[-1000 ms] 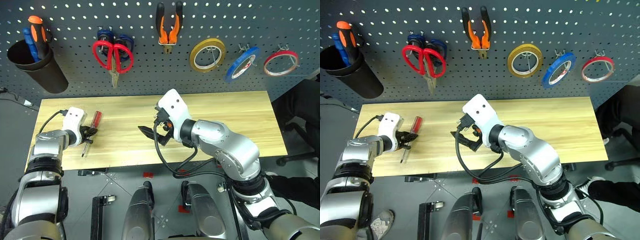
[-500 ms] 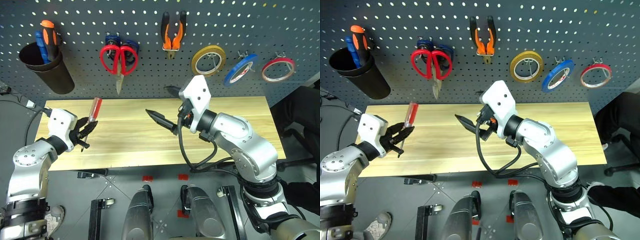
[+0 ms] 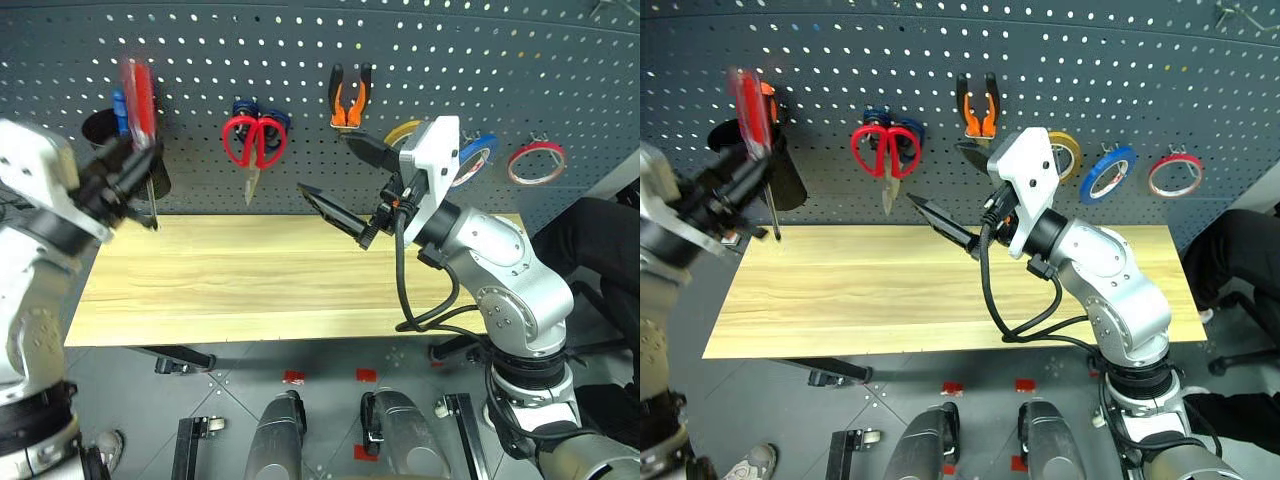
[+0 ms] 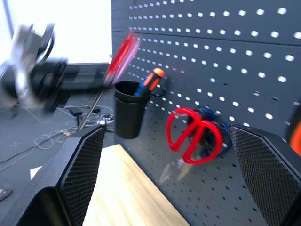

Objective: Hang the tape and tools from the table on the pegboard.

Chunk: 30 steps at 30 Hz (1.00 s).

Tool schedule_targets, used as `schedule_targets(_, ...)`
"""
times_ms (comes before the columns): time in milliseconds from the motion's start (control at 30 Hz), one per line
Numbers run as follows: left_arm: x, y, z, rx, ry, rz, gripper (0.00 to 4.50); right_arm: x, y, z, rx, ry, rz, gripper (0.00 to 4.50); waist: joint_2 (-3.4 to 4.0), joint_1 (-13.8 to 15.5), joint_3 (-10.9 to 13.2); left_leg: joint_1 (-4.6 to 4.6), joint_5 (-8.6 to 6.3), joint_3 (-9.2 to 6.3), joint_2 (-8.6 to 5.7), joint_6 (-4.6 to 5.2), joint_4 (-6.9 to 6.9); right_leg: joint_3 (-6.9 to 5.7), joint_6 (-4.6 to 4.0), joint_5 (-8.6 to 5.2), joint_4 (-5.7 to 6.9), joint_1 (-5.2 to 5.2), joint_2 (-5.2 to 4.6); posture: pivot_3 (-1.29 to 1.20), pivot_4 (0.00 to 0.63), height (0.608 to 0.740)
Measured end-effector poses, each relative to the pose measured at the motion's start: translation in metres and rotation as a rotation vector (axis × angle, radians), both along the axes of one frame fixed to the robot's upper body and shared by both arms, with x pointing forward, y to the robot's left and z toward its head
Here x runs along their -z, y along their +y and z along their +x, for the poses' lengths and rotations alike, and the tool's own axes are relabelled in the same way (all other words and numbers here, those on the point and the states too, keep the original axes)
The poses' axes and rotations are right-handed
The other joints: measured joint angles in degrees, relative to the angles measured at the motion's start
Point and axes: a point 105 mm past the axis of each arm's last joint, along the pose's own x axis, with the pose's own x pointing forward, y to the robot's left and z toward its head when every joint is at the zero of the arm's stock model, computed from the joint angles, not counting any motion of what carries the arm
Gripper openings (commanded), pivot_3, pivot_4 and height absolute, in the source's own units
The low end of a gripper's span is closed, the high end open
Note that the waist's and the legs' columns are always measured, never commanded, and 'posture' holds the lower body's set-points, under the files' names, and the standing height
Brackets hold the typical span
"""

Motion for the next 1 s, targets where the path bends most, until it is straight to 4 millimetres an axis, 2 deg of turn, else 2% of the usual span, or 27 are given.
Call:
schedule_targets(133,-0.032,0.019,0.005,-0.033,-0.075,-0.037,0.86,0.003,0.004,0.0,-0.021,0.003,-0.012,4.5,0.03,0.1,-0.4,0.07,0.03,0.07,0.03,-0.03,-0.01,-0.02,-0.03,0.03,0.08,-0.01,0.07,-0.11,0.152,0.74)
schedule_targets(267,-0.055,0.035,0.025,-0.057,-0.143,-0.074,0.86,0.0,0.011,0.002,-0.036,-0.013,-0.021,4.5,-0.1,0.3,-0.6,0.08,0.1,0.07,0.0,-0.03,0.09,-0.04,-0.03,0.03,0.29,-0.05,0.09,-0.12,0.151,0.74)
schedule_targets(467,-0.066,0.044,0.056,-0.145,-0.224,-0.019,0.86,-0.002,0.02,0.004,-0.061,-0.032,-0.023,4.5,-0.17,0.4,-0.8,0.09,0.12,0.1,-0.03,-0.01,0.17,-0.05,-0.04,0.04,0.41,-0.06,0.09,-0.13,0.158,0.74)
schedule_targets(600,-0.056,0.035,0.074,-0.159,-0.239,0.032,0.86,-0.005,0.027,0.0,-0.095,-0.049,-0.02,4.5,-0.19,0.4,-0.9,0.09,0.13,0.14,-0.02,0.0,0.28,-0.02,-0.04,0.04,0.5,-0.06,0.07,-0.13,0.168,0.74)
schedule_targets(733,-0.035,0.04,0.086,-0.22,-0.228,0.063,0.86,-0.004,0.03,-0.001,-0.101,-0.045,-0.024,4.5,-0.19,0.0,-0.9,0.06,0.12,0.16,0.04,0.01,0.49,0.0,-0.04,0.04,0.68,-0.11,0.07,-0.14,0.172,0.74)
schedule_targets(967,-0.005,0.058,0.085,-0.323,-0.211,0.064,0.86,-0.003,0.03,0.0,-0.1,-0.043,-0.025,4.5,-0.19,-0.1,-0.9,0.05,0.11,0.1,0.13,0.03,0.87,-0.02,-0.14,0.1,0.88,-0.07,0.09,-0.13,0.18,0.74)
schedule_targets(1000,0.0,0.06,0.085,-0.337,-0.209,0.052,1.58,-0.003,0.03,0.0,-0.1,-0.043,-0.025,4.5,-0.19,0.0,-0.9,0.05,0.11,0.09,0.13,0.04,0.91,-0.02,-0.16,0.13,0.88,-0.05,0.09,-0.13,0.18,0.74)
